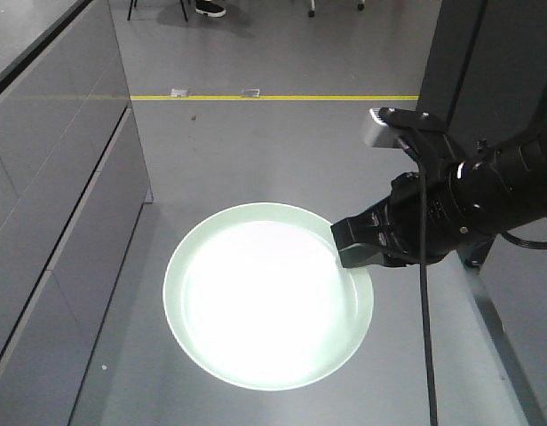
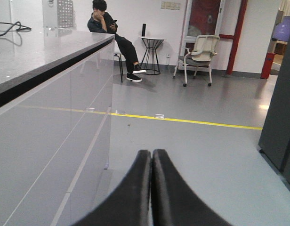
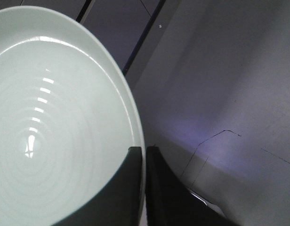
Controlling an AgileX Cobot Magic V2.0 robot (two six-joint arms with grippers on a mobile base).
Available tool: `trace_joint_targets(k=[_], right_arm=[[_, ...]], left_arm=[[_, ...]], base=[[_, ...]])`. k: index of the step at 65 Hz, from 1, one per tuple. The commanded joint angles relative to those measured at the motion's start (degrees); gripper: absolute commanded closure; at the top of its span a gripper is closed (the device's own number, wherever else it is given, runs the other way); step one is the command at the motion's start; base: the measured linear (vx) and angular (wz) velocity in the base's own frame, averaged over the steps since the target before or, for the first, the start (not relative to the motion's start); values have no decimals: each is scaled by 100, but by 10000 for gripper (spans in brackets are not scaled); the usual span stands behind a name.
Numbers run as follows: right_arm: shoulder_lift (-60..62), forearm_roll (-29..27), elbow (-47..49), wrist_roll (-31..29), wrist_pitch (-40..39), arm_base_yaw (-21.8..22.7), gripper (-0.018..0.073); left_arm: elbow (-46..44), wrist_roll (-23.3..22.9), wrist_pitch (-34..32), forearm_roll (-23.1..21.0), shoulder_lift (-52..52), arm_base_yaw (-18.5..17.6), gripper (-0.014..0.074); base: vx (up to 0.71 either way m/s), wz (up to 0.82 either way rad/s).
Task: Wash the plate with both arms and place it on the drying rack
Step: 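Carry the plate in the right gripper while turning toward the sink counter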
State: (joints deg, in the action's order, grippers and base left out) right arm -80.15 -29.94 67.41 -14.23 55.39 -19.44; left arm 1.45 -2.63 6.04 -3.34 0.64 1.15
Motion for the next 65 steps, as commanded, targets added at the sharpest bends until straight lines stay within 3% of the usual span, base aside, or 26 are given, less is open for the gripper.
trace_joint_targets(k=[1, 65], right_arm=[[186, -199, 151, -44, -173, 16, 568], [186, -199, 151, -39, -173, 16, 568]], left_arm=[[-174, -26, -439, -14, 73, -14, 603], [-174, -26, -439, -14, 73, -14, 603]], base=[[13, -14], [10, -26]])
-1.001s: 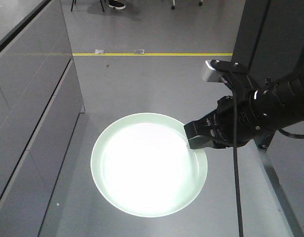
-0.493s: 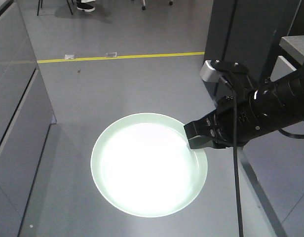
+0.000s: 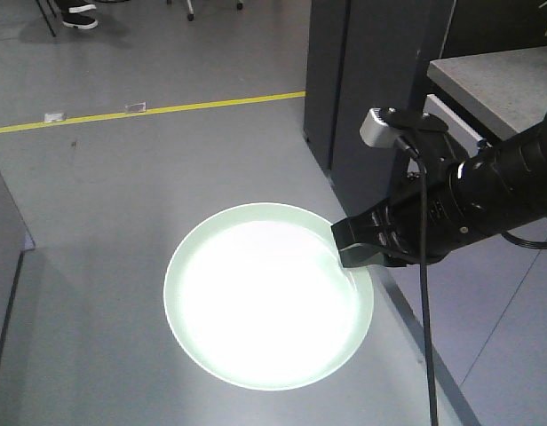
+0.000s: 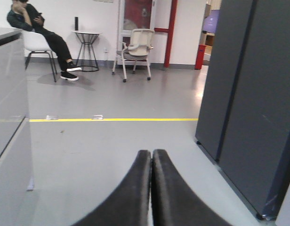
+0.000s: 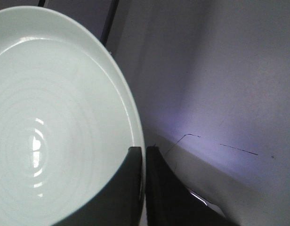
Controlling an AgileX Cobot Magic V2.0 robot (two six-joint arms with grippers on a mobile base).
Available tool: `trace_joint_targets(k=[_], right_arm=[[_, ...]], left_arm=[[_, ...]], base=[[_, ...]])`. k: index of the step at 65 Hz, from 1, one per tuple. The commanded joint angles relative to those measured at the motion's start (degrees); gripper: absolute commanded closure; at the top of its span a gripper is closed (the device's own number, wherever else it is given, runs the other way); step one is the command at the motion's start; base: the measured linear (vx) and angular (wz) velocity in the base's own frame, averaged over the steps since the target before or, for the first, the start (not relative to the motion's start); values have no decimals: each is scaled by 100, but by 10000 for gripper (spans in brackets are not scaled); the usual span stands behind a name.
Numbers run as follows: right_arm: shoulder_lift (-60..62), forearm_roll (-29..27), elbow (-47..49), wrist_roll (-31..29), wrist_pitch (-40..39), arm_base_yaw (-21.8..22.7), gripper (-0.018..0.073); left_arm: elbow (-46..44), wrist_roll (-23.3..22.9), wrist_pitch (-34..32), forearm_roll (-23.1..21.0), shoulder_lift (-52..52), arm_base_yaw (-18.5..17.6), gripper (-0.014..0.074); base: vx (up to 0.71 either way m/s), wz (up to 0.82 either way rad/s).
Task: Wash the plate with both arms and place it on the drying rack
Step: 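Carry the plate in the right gripper while turning toward the sink counter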
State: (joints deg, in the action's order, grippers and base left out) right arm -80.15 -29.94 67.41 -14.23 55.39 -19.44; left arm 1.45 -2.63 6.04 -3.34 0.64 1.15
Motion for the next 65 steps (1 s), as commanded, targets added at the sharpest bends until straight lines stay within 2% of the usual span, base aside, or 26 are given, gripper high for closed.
trace_joint_targets(k=[1, 65], right_arm=[[186, -199, 151, -39, -173, 16, 568], [186, -199, 151, -39, -173, 16, 568]], left_arm=[[-174, -26, -439, -14, 73, -14, 603], [-174, -26, -439, -14, 73, -14, 603]], base=[[8, -26], [7, -25]])
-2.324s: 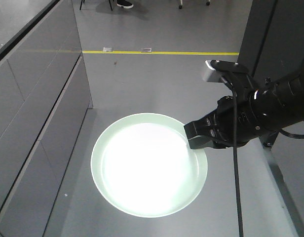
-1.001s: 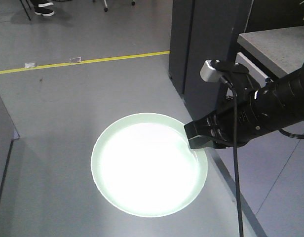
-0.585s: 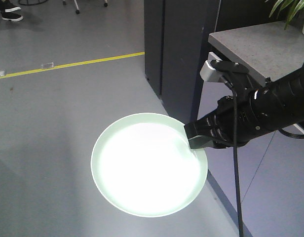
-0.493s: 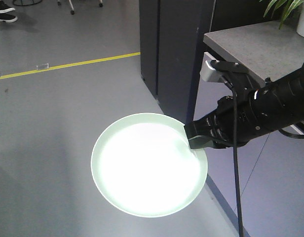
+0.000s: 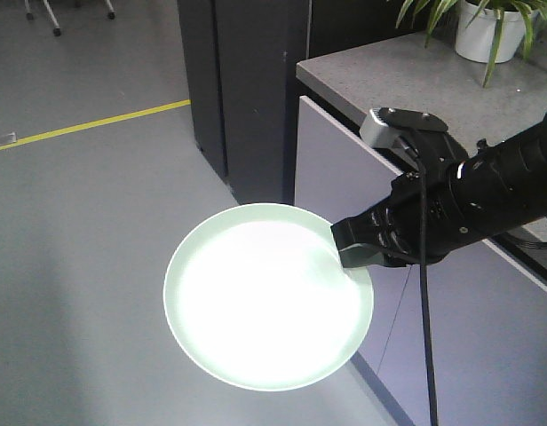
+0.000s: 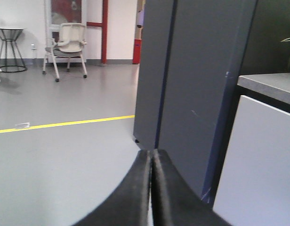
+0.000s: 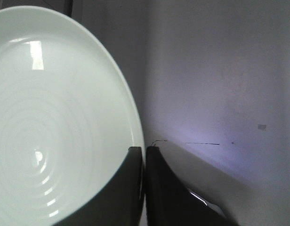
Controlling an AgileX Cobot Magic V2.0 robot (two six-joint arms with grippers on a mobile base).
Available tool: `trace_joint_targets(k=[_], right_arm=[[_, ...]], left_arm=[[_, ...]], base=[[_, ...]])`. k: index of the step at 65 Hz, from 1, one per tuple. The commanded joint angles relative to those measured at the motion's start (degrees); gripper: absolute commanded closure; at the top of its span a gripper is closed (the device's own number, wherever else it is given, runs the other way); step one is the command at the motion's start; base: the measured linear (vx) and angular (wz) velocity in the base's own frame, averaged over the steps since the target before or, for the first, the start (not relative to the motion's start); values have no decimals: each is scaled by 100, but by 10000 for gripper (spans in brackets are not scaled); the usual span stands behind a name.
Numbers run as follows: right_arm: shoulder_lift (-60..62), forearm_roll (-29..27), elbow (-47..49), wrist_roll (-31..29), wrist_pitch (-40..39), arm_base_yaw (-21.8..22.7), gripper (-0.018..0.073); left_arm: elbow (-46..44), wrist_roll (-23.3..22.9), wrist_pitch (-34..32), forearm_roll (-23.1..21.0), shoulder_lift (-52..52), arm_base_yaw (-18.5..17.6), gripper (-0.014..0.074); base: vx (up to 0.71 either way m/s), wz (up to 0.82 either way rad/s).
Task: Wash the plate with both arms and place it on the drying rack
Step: 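Carry the plate in the right gripper while turning toward the sink counter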
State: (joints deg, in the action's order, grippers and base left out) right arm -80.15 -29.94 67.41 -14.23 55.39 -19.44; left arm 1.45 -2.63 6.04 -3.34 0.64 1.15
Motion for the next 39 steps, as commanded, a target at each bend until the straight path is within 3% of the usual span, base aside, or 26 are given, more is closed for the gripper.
trace_joint_targets(k=[1, 39], right_arm=[[186, -199, 151, -39, -173, 16, 568], [186, -199, 151, -39, -173, 16, 568]], left_arm=[[-174, -26, -439, -14, 73, -14, 603], [-174, -26, -439, -14, 73, -14, 603]], base=[[7, -28], [9, -34]])
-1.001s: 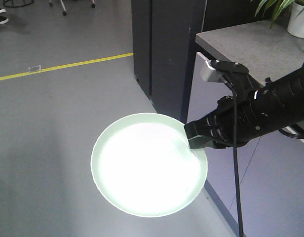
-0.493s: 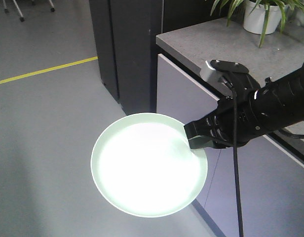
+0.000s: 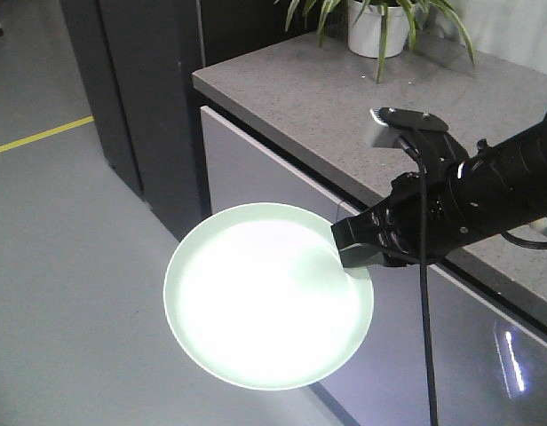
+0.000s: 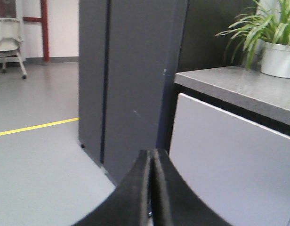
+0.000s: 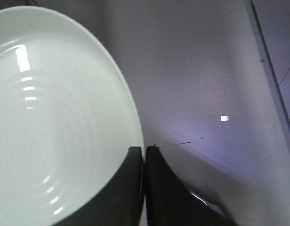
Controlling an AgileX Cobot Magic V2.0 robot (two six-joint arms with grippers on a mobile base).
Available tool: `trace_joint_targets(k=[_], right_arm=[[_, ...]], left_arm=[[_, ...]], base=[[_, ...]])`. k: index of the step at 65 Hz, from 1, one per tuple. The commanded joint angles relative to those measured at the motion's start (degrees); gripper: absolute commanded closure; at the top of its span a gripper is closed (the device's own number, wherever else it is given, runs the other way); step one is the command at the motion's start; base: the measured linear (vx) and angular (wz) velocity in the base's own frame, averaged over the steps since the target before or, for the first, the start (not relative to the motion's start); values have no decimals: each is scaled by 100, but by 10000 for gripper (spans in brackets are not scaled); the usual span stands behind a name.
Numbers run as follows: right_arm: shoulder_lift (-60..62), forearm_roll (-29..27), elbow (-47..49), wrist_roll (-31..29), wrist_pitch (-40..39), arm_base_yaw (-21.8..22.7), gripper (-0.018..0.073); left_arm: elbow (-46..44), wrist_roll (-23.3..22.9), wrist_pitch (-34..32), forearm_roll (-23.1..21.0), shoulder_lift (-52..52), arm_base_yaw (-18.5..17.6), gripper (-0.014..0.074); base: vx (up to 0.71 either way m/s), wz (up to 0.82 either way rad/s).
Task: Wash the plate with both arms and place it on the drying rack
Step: 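Carry the plate in the right gripper while turning toward the sink counter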
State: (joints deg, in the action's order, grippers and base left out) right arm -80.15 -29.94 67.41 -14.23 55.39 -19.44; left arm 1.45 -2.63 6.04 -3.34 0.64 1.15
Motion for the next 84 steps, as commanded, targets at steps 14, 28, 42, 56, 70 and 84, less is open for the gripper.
trace_joint_targets(k=[14, 28, 42, 56, 70, 84], right_arm=[[186, -199, 151, -39, -173, 16, 568], [186, -199, 151, -39, -173, 16, 568], [186, -199, 151, -39, -173, 16, 568], [186, -199, 151, -39, -173, 16, 568], [186, -199, 151, -39, -173, 16, 568], [186, -199, 151, -39, -173, 16, 568]], left_arm=[[-174, -26, -439, -14, 73, -14, 603], [-174, -26, -439, -14, 73, -14, 603], [-174, -26, -439, -14, 73, -14, 603], [-174, -26, -439, -14, 73, -14, 603], [-174, -26, -439, -14, 73, -14, 603], [-174, -26, -439, -14, 73, -14, 603]], base=[[8, -33], [7, -26], [7, -21], [7, -18], [7, -20], [7, -22]])
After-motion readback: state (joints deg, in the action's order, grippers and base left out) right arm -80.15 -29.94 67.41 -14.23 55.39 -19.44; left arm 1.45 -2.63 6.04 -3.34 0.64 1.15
